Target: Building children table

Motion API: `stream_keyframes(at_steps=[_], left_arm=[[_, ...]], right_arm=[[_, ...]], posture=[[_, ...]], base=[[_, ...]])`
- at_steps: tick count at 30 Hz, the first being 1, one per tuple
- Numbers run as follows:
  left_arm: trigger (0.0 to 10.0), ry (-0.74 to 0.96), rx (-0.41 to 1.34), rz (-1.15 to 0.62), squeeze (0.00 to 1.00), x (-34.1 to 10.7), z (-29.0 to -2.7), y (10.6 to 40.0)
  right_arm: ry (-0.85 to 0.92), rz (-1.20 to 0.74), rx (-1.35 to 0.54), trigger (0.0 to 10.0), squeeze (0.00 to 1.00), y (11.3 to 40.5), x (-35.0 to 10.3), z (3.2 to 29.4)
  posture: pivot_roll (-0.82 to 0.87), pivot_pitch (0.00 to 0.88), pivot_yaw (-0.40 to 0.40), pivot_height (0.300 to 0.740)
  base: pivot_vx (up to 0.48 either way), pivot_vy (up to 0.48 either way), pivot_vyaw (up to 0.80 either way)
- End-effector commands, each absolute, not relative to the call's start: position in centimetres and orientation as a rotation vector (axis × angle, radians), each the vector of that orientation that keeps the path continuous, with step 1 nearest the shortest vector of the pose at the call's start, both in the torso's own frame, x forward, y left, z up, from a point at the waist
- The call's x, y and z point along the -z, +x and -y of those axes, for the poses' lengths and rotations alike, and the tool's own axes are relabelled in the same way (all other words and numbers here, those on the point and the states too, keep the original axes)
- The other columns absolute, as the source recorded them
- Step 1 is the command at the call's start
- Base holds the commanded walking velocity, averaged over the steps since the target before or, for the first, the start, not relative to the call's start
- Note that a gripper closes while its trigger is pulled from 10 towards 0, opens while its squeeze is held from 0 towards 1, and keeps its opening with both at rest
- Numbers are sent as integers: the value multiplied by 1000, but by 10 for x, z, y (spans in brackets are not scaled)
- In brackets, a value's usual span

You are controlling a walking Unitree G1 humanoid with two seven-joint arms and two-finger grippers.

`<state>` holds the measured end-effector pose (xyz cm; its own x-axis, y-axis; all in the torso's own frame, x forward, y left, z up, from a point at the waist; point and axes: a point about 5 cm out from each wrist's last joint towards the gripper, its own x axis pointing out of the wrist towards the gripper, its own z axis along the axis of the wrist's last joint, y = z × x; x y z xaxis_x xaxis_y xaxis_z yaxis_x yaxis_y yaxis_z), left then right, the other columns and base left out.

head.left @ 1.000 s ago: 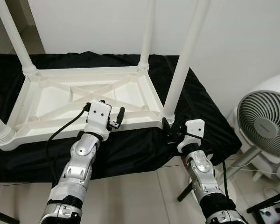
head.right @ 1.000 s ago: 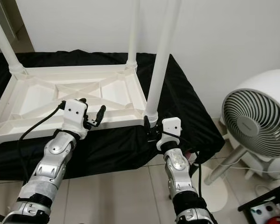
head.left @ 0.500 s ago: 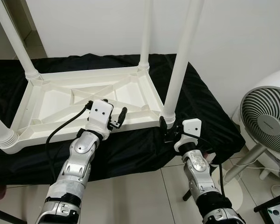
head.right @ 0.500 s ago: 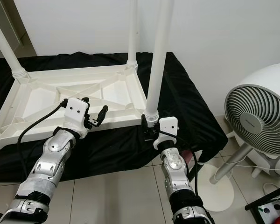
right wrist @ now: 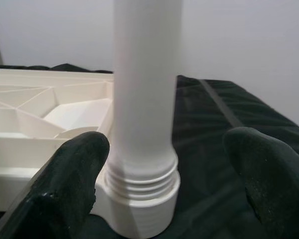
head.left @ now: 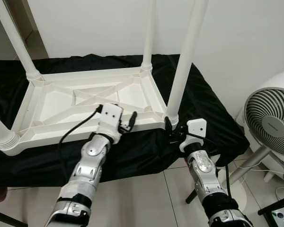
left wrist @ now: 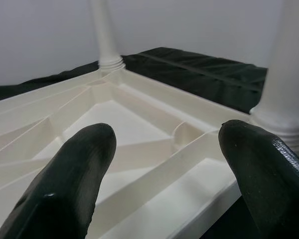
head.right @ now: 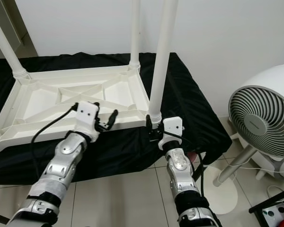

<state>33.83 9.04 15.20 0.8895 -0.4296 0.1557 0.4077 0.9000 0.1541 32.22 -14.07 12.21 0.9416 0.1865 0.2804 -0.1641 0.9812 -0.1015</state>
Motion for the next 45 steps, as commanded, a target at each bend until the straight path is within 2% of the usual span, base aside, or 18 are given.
stream_keyframes(at_steps=[1,9,11,21,26,31,32,34,45], left_arm=[[10000,125,433,192,0,-152,-92,340],[10000,147,384,233,0,-158,-104,342],[10000,150,337,260,0,-164,-110,344],[10000,165,282,288,0,-170,-121,343],[10000,167,266,286,0,-168,-127,343],[10000,159,299,275,0,-166,-120,343],[10000,150,338,256,0,-163,-111,345],[10000,143,360,247,0,-162,-106,346],[10000,130,466,231,0,-162,-82,351]], right_arm=[[-81,296,-173,10000,0,320,-122,143],[-56,268,-161,10000,0,318,-117,146],[-47,252,-167,10000,0,320,-115,145],[-50,231,-206,10000,0,328,-118,142],[-51,234,-211,10000,0,333,-121,142],[-52,244,-190,10000,0,331,-122,145],[-62,260,-168,10000,0,329,-123,150],[-67,271,-157,10000,0,328,-125,151],[-74,298,-120,10000,0,321,-125,153]], posture=[[-139,0,22,740],[-68,0,-70,740],[-11,0,-132,740],[56,0,-187,740],[49,0,-172,740],[7,0,-132,740],[-37,0,-95,740],[-67,0,-70,740],[-151,0,6,740]], base=[[0,0,0],[0,0,0],[0,0,0],[0,0,0],[0,0,0],[0,0,0],[0,0,0],[0,0,0],[0,0,0]])
